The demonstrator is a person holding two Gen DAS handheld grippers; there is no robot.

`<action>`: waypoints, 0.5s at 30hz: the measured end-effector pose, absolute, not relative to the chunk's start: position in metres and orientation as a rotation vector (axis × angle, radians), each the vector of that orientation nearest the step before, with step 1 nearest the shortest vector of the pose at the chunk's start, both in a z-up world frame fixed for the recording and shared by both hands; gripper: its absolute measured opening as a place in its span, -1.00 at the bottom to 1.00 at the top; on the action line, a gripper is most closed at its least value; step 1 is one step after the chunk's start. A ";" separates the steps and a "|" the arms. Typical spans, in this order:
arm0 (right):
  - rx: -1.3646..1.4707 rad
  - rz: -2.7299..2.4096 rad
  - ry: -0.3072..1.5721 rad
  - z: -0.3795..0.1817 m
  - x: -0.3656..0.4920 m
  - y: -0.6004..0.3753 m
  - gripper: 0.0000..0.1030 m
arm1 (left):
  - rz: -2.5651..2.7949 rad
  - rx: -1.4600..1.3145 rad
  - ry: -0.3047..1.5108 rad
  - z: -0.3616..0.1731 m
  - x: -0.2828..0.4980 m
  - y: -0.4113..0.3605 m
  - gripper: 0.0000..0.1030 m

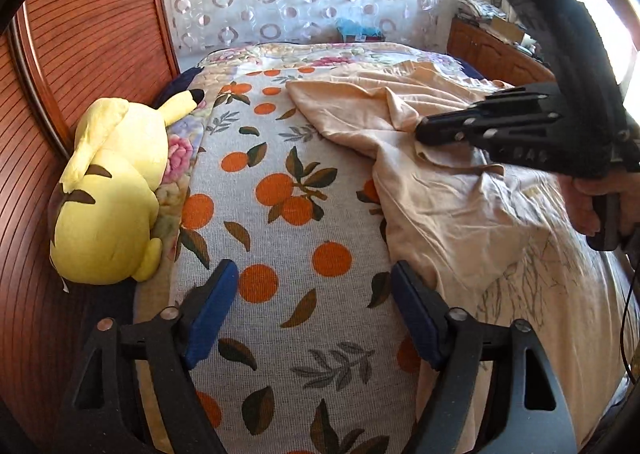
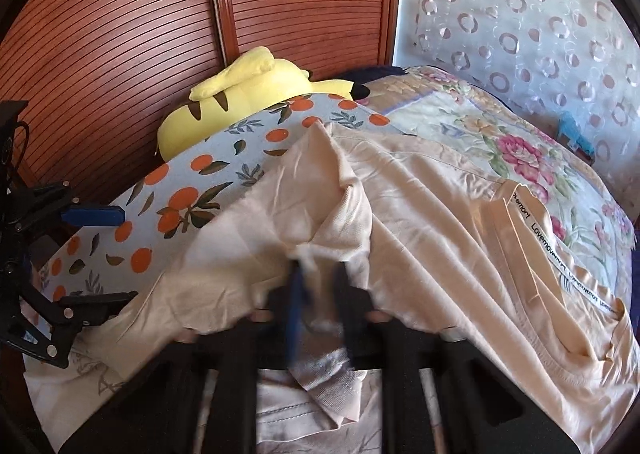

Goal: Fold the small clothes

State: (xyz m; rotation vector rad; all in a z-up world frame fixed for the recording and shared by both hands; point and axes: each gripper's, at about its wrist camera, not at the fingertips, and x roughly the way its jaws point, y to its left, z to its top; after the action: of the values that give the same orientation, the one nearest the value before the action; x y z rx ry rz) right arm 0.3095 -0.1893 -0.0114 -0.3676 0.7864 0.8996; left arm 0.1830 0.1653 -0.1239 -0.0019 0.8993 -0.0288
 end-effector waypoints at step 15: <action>-0.201 0.644 0.777 0.003 0.343 -0.232 -0.90 | -0.027 -0.004 0.903 -0.124 0.187 0.166 0.64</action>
State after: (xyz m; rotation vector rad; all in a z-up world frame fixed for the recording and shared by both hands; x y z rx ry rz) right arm 0.3429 -0.2317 0.0025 -0.2013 0.7766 0.6441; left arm 0.1869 0.1656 -0.1243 -0.0045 0.9028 -0.0270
